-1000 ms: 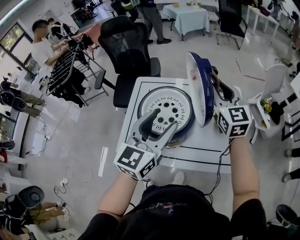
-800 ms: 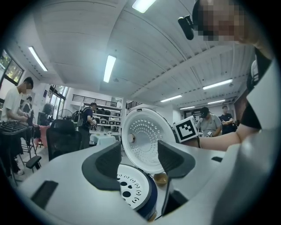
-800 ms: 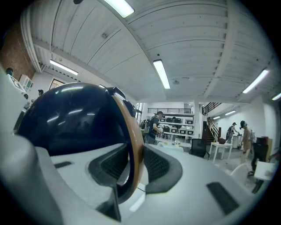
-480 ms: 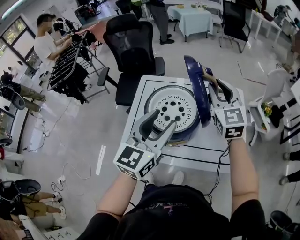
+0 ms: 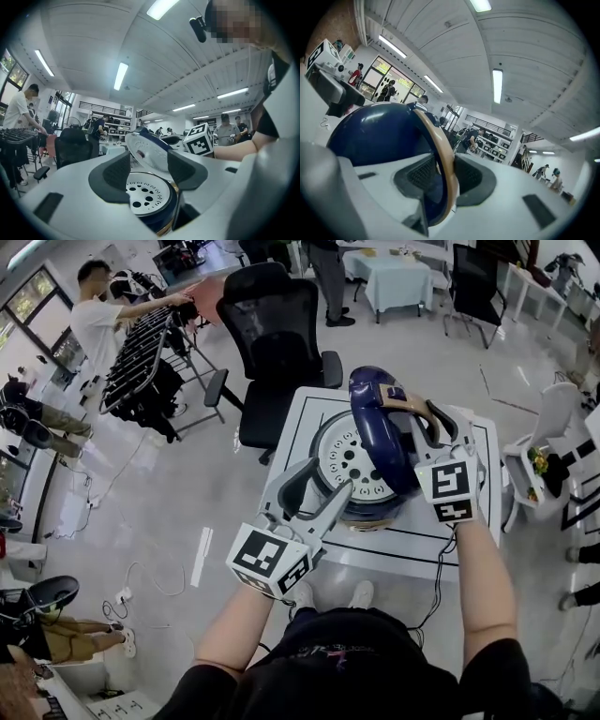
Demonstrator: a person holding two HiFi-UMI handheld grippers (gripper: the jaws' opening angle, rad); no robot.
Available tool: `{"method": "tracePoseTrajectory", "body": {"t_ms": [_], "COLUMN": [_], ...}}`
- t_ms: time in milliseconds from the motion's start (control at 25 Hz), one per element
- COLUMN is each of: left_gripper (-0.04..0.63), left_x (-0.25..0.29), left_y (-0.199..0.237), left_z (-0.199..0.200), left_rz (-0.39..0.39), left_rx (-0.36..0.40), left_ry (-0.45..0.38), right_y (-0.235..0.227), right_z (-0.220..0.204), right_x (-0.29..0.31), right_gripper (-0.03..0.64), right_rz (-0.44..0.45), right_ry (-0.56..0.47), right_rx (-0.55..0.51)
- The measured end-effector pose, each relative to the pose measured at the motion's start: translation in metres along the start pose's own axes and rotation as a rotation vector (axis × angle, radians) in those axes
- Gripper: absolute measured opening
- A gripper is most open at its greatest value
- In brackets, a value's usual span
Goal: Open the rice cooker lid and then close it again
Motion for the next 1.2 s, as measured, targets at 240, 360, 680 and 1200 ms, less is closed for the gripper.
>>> {"method": "tracePoseTrajectory", "body": {"t_ms": [240,360,680,1200], "left_gripper": [0.252,0.252,0.252,0.252], "left_x": [-0.017,-0.023,-0.029,-0.028], "left_y": [0.020,0.031,0.056,0.084], "left_z": [0.001,-0.003,-0.025,-0.047], "left_rz": [-0.002,-0.005,-0.035,-0.113], "left_rx": [-0.006,-0.009,-0.027,-0.081], "left_ry": [0.008,0.021,0.076,0.101], "right_y": [0.036,0.050,0.088,0.133], "right_z": [0.013,0.015,0.013,-0.002], "right_x": [0.012,0.015,0.027,0.043], "right_gripper": [0.127,0.130,0.135,0.152], "right_rz": [-0.002,-0.003,-0.003,0.023], "right_ry": [0.064,0.095,0.157,0.256], "right_rx": [-0.159,-0.213,-0.353,-0.510]}}
Point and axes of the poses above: the fingertips, and each gripper's own axes: x forward along the fingers, y to its left, z out of its top, the point moved 6 cm from there along -x, backward along the fingers, and after that the axes turned 1 degree about z, right-handed, at the moved point
